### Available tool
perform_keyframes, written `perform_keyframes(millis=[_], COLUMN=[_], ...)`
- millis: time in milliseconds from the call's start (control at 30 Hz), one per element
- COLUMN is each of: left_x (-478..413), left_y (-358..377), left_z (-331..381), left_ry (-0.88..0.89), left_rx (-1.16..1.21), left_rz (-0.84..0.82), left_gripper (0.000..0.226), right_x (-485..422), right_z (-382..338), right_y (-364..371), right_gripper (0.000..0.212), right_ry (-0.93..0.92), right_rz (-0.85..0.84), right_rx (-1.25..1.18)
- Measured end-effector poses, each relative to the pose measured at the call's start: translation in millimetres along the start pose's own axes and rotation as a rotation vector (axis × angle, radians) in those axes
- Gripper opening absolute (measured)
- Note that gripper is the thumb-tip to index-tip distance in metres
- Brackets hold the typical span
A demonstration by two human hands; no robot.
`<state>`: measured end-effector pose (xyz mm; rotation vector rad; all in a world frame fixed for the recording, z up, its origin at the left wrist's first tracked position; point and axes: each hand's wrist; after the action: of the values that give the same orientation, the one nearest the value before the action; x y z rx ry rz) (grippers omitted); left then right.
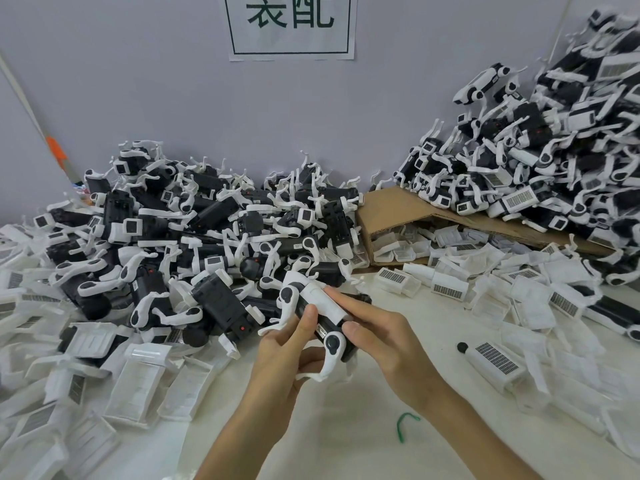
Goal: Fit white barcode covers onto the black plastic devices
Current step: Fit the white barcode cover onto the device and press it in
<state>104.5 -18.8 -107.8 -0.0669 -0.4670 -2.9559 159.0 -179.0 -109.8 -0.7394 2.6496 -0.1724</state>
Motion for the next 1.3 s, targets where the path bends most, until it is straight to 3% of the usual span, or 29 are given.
perform_keyframes(millis=[200, 467, 533, 633, 767, 933, 1200, 1300], left_x=[-0.6, -4.2, -5.3, -6.2, -5.3, -5.0, 2.6, 4.6], left_y=[-2.9, -4.1, -5.7, -6.9, -2.1, 1.0, 8.2, 11.7], left_z=[2.3, -1.5, -3.4, -2.7, 0.8, -4.5, -1.6, -3.5], left_ry=[0.021, 0.084, 0.092, 0.093, 0.111, 0.184, 0.311, 0.348], left_rx=[-0.012, -0.053, -0.06, -0.078, -0.11, -0.191, -0.336, -0.37], left_rz=[0.017, 0.0, -0.001, -0.002, -0.062, -0.049, -0.137, -0.14], left_gripper=[0.052, 0.032, 0.038, 0.057, 0.052, 0.044, 0.035, 0.048], right_x=[0.7, 1.3, 1.1, -1.3, -6.5, -3.9, -5.5, -5.2], right_z=[0.0, 2.3, 3.1, -0.9, -4.4, -5.0, -6.8, -7.5], right_y=[1.5, 0.1, 0.2, 3.2, 5.3, 6.7, 1.1, 0.9], right_gripper=[0.05, 0.047, 0.047, 0.044, 0.037, 0.04, 0.047, 0.047], right_ry=[0.015, 0.008, 0.004, 0.013, 0.048, 0.165, 0.188, 0.216], right_rz=[-0.056, -0.155, -0.161, -0.094, 0.132, -0.008, 0.049, 0.027], right_rx=[0.015, 0.02, 0.011, -0.071, -0.234, -0.321, -0.242, -0.219])
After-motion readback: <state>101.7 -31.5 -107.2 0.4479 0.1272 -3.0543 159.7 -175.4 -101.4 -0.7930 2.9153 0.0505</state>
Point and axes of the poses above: each hand's wrist, its own x-axis away from the middle knuckle, its own y-axis out of the palm, z = x × y, and after that the axes turned 1 degree about y, right-handed
